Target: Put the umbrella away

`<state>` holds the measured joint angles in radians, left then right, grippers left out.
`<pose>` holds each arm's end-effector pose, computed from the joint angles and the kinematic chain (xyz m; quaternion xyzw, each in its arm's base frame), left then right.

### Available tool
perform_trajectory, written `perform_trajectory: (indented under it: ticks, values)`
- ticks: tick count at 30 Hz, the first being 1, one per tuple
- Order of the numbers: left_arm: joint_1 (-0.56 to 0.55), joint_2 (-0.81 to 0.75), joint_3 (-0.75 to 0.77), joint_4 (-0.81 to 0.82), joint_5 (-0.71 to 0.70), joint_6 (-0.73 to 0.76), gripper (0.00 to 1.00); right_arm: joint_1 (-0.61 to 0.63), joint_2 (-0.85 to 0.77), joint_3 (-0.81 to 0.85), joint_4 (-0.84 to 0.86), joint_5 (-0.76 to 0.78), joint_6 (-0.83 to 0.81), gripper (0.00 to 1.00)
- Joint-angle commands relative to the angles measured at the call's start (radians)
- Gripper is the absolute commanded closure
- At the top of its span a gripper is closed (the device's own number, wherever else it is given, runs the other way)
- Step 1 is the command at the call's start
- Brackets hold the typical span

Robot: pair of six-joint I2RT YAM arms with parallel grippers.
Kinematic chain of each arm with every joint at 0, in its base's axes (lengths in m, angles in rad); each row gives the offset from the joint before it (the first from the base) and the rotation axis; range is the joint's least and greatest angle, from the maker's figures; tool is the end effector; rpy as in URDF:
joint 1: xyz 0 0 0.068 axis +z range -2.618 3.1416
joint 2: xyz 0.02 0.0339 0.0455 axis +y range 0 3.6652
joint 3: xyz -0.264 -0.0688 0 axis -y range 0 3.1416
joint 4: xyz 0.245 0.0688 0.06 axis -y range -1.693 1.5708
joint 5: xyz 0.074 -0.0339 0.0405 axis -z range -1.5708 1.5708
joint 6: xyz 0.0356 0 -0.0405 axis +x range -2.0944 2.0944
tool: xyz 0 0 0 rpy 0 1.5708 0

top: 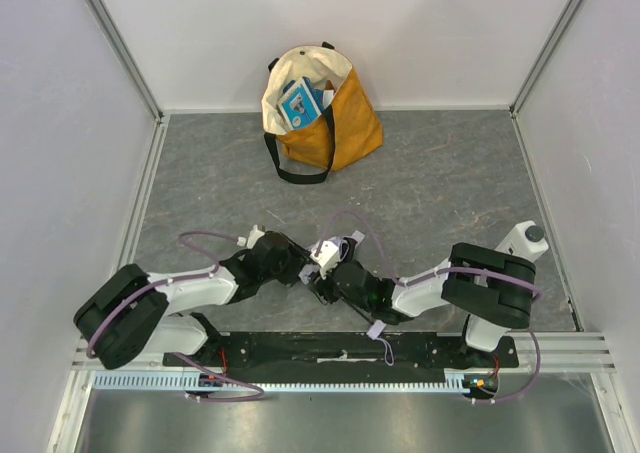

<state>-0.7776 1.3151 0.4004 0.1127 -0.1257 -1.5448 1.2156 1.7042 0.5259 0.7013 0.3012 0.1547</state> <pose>0.1643 -0.1555 0.1328 -0.3681 0.8491 -0.3201 0.2025 0.1143 0.2778 0.1222 -0.3599 0.7679 0.2261 0.4792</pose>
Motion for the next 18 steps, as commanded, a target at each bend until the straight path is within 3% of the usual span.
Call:
perform_trajectory:
  ticks: [1, 2, 3, 6, 11, 18]
  values:
    - [0.078, -0.111, -0.106, 0.079, -0.028, 0.129, 0.23, -0.080, 0.038, -0.075, -0.054, -0.187, 0.178, 1.00]
    - [0.098, -0.135, -0.130, 0.125, -0.013, 0.153, 0.13, -0.100, 0.047, -0.072, -0.046, -0.232, 0.186, 1.00]
    - [0.124, -0.163, -0.150, 0.155, 0.006, 0.166, 0.09, -0.116, 0.060, -0.069, -0.045, -0.269, 0.192, 1.00]
    - [0.196, -0.223, -0.201, 0.261, 0.087, 0.239, 0.08, -0.149, 0.101, -0.041, -0.048, -0.373, 0.207, 1.00]
    - [0.251, -0.335, -0.250, 0.234, 0.150, 0.285, 0.07, -0.261, 0.173, 0.012, -0.088, -0.603, 0.273, 1.00]
    - [0.293, -0.555, -0.353, 0.177, 0.221, 0.362, 0.05, -0.358, 0.311, 0.176, -0.270, -0.870, 0.345, 1.00]
